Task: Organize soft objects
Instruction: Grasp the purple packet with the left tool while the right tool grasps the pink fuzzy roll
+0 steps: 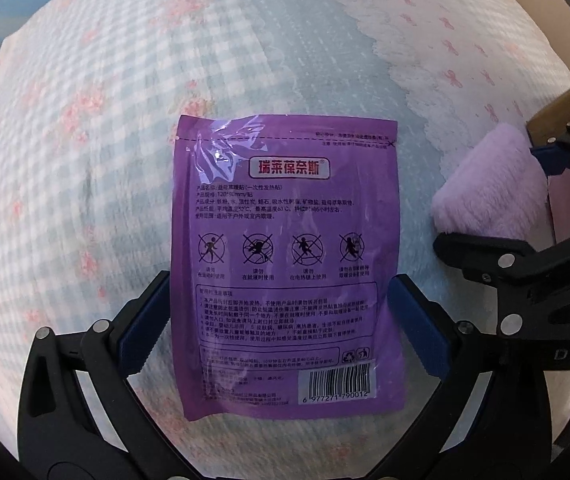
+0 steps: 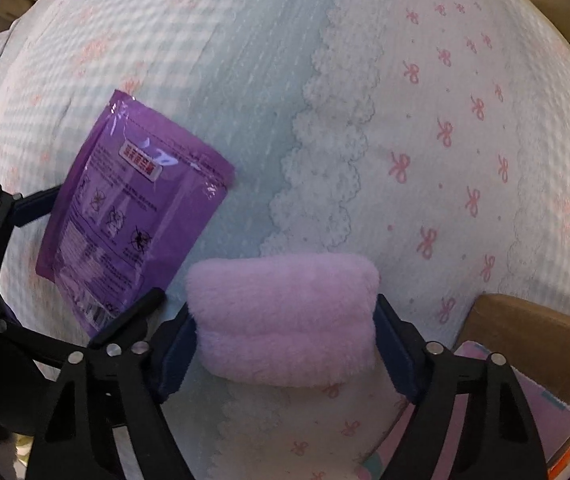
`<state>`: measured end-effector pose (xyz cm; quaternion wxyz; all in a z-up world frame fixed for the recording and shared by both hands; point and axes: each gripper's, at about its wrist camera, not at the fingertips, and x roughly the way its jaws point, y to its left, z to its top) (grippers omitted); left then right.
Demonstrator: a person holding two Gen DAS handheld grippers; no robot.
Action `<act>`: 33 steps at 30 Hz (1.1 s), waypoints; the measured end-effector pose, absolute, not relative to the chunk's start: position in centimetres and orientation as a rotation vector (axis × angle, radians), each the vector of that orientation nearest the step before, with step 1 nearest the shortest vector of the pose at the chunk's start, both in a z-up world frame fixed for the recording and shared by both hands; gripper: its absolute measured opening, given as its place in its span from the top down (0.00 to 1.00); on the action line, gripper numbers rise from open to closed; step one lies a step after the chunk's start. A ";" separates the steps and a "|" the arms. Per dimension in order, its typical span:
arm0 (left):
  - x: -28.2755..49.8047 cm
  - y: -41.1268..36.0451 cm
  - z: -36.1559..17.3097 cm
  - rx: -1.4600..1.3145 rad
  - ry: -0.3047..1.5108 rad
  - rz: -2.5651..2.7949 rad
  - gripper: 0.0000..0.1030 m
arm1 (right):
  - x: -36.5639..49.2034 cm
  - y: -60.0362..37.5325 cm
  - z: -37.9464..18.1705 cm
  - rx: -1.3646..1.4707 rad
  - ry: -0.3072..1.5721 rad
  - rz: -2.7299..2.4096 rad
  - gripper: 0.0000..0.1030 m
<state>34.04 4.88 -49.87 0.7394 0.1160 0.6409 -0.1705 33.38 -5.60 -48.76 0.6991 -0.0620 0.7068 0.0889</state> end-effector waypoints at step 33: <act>34.2 12.2 -28.8 0.098 1.166 -0.249 0.68 | 30.6 -7.3 -30.8 0.023 1.305 0.189 0.74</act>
